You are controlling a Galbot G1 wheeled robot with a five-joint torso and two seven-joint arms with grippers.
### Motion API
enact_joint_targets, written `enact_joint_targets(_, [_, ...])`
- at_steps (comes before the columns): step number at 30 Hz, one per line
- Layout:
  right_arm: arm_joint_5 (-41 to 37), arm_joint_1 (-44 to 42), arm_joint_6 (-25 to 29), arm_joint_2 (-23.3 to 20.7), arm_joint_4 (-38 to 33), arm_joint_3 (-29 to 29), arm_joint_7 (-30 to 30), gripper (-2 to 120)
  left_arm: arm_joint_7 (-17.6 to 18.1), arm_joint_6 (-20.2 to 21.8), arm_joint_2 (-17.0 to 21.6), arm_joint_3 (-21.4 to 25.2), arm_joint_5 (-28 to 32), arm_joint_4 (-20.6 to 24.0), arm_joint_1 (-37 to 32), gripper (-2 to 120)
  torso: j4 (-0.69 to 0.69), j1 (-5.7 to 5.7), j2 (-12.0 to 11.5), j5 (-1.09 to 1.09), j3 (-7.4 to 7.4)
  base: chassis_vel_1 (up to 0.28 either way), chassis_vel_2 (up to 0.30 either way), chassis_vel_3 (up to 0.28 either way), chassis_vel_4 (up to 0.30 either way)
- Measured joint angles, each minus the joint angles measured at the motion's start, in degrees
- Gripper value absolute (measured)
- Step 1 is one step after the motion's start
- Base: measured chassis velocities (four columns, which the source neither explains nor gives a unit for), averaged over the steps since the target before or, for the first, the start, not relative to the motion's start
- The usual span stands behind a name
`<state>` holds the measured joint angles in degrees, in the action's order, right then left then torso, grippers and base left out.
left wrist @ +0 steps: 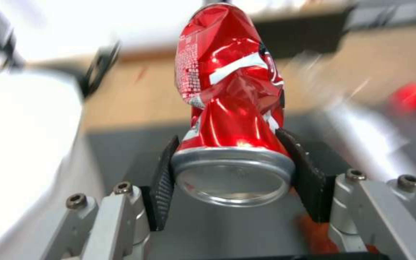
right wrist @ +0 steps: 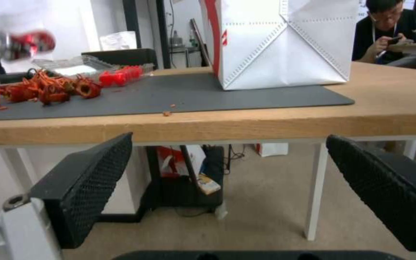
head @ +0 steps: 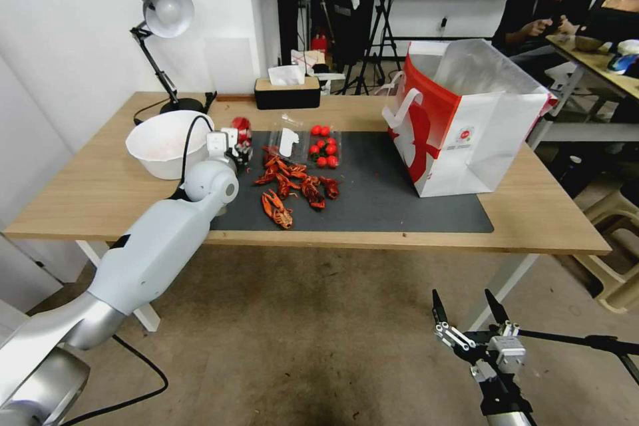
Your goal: Pick up the trash from the table and place it into the takeout bag.
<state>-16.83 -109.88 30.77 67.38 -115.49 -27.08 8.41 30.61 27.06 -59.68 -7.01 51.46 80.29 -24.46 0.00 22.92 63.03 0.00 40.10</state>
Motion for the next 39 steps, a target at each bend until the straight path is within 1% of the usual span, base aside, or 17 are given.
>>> enact_joint_targets(2, [0.1, 0.0, 0.0, 0.1, -0.2, 0.1, 0.0, 100, -3.8, -3.8, 1.5, 0.2, 0.1, 3.6, -0.1, 50, 0.00, -0.01, 0.0, 0.00, 0.00, 0.000, 0.000, 0.000, 0.000])
enact_joint_targets(3, [0.2, 0.0, 0.0, 0.1, -0.2, 0.2, 0.0, 100, -6.9, -7.0, 2.4, 0.2, 0.1, 5.3, 0.0, 50, 0.01, -0.01, 0.0, 0.01, 0.00, 0.000, 0.000, 0.000, 0.000])
enact_joint_targets(4, [0.2, -0.1, 0.0, 0.1, -0.3, 0.2, 0.0, 100, -12.0, -11.4, 3.2, 0.3, 0.6, 6.6, 1.1, 50, 0.02, -0.01, 0.0, -0.01, 0.00, 0.000, 0.000, 0.000, 0.000])
enact_joint_targets(5, [0.2, -0.1, 0.0, 0.1, -0.3, 0.2, 0.0, 100, -12.0, -11.4, 3.2, 0.3, 0.6, 6.6, 1.1, 50, 0.02, -0.01, 0.0, -0.01, 0.00, 0.000, 0.000, 0.000, 0.000])
enact_joint_targets(7, [0.3, -0.5, 0.0, 0.0, -0.5, 0.1, -0.1, 100, -20.7, -18.5, 3.3, 0.0, 4.3, 7.1, 5.3, 50, 0.00, 0.00, 0.0, 0.02, 0.00, 0.000, 0.000, 0.000, 0.000])
enact_joint_targets(8, [0.3, -0.5, 0.0, 0.0, -0.5, 0.1, -0.1, 100, -20.7, -18.5, 3.3, 0.0, 4.3, 7.1, 5.3, 50, 0.00, 0.00, 0.0, 0.02, 0.00, 0.000, 0.000, 0.000, 0.000])
enact_joint_targets(9, [0.4, -0.7, 0.0, 0.0, -0.7, 0.0, -0.1, 100, -24.3, -20.5, 2.9, -0.5, 6.0, 7.0, 7.4, 50, -0.01, 0.00, 0.0, 0.00, 0.00, 0.000, 0.000, 0.000, 0.000])
enact_joint_targets(11, [0.4, -1.0, 0.1, 0.1, -1.2, 0.0, -0.1, 100, -28.3, -22.4, 2.4, -2.1, 7.8, 6.4, 10.7, 50, -0.01, 0.00, 0.0, 0.02, 0.00, 0.000, 0.000, 0.000, 0.000])
enact_joint_targets(12, [0.4, -1.0, 0.1, 0.1, -1.2, 0.0, -0.1, 100, -28.3, -22.4, 2.4, -2.1, 7.8, 6.4, 10.7, 50, -0.01, 0.00, 0.0, 0.02, 0.00, 0.000, 0.000, 0.000, 0.000])
enact_joint_targets(14, [0.4, -1.3, 0.2, 0.1, -1.6, -0.2, -0.1, 100, -31.8, -23.4, 1.3, -4.3, 9.4, 5.4, 14.3, 50, 0.01, 0.00, 0.0, 0.01, 0.00, 0.000, 0.000, 0.000, 0.000])
enact_joint_targets(18, [0.4, -1.7, 0.3, 0.1, -1.9, -0.5, -0.1, 100, -34.2, -24.0, -0.4, -6.9, 10.4, 4.0, 17.2, 50, 0.01, 0.00, 0.0, 0.01, 0.00, 0.000, 0.000, 0.000, 0.000])
enact_joint_targets(21, [0.4, -2.3, 0.8, 0.3, -2.1, -1.0, -0.2, 100, -37.6, -25.3, -5.1, -13.4, 9.8, -0.3, 22.9, 50, -0.01, 0.00, 0.0, 0.02, 0.00, 0.000, 0.000, 0.000, 0.000])
enact_joint_targets(24, [0.5, -2.5, 0.9, 0.4, -2.2, -1.2, -0.2, 100, -38.5, -25.7, -7.8, -17.1, 9.3, -2.6, 25.6, 50, -0.02, 0.00, 0.0, 0.03, 0.00, 0.000, 0.000, 0.000, 0.000])
enact_joint_targets(30, [0.7, -2.7, 1.0, 0.8, -2.5, -1.4, -0.2, 100, -38.8, -25.7, -11.4, -22.3, 8.9, -4.9, 29.7, 50, 0.01, 0.00, 0.0, 0.02, 0.00, 0.000, 0.000, 0.000, 0.000])
enact_joint_targets(33, [1.3, -2.9, 1.5, 1.5, -2.4, -1.0, -0.2, 100, -38.4, -25.5, -14.6, -27.5, 8.2, -7.5, 34.4, 50, 0.00, 0.00, 0.0, 0.02, 0.00, 0.000, 0.000, 0.000, 0.000])
enact_joint_targets(34, [1.3, -2.9, 1.5, 1.5, -2.4, -1.0, -0.2, 100, -38.4, -25.5, -14.6, -27.5, 8.2, -7.5, 34.4, 50, 0.00, 0.00, 0.0, 0.02, 0.00, 0.000, 0.000, 0.000, 0.000])
enact_joint_targets(39, [1.8, -3.1, 2.1, 2.1, -2.1, -0.4, -0.3, 100, -38.4, -25.3, -17.7, -35.0, 4.5, -11.8, 39.9, 50, 0.00, 0.00, 0.0, 0.02, 0.00, 0.000, 0.000, 0.000, 0.000])
